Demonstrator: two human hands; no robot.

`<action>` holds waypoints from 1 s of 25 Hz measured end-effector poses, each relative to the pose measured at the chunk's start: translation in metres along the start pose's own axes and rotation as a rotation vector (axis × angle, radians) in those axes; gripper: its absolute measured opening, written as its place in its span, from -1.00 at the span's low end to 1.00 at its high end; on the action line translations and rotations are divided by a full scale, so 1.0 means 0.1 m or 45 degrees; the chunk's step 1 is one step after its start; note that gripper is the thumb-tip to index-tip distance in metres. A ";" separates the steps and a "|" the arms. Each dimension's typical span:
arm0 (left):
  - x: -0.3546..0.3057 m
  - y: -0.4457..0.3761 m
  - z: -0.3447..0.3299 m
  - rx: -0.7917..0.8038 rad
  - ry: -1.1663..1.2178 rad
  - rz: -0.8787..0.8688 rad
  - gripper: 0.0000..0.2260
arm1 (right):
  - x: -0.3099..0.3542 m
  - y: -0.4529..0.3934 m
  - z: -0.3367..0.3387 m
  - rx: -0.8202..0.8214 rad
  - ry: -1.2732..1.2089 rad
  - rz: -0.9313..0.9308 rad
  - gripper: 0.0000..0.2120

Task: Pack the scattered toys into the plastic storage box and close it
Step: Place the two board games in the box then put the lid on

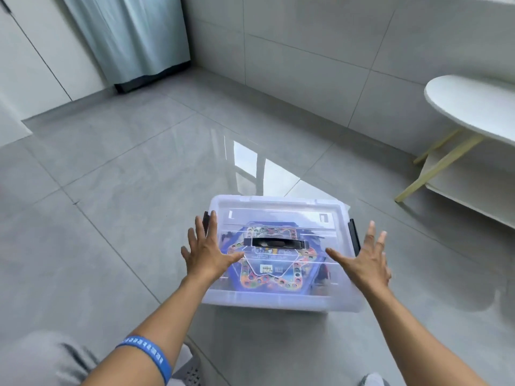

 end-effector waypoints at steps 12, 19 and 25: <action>0.16 -0.81 0.69 -0.069 0.563 0.658 -0.66 | 0.42 -0.54 0.31 0.343 -0.429 -0.474 -0.42; -0.86 -0.82 3.23 0.020 0.738 0.628 -0.62 | 2.54 0.00 2.43 0.368 -0.464 -0.393 -0.54; -1.56 -1.36 5.06 0.118 0.870 0.458 -0.87 | 4.01 0.12 3.43 0.269 -0.569 -0.390 -0.53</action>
Point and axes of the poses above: each hand's wrist, its own y-axis away from the middle knuckle, its own z-axis out of the back of the hand, x = y × z, the point moved 10 cm from there along -y, towards the middle knuckle, and after that the axes turned 8 degrees about y, right-handed, at the moved point
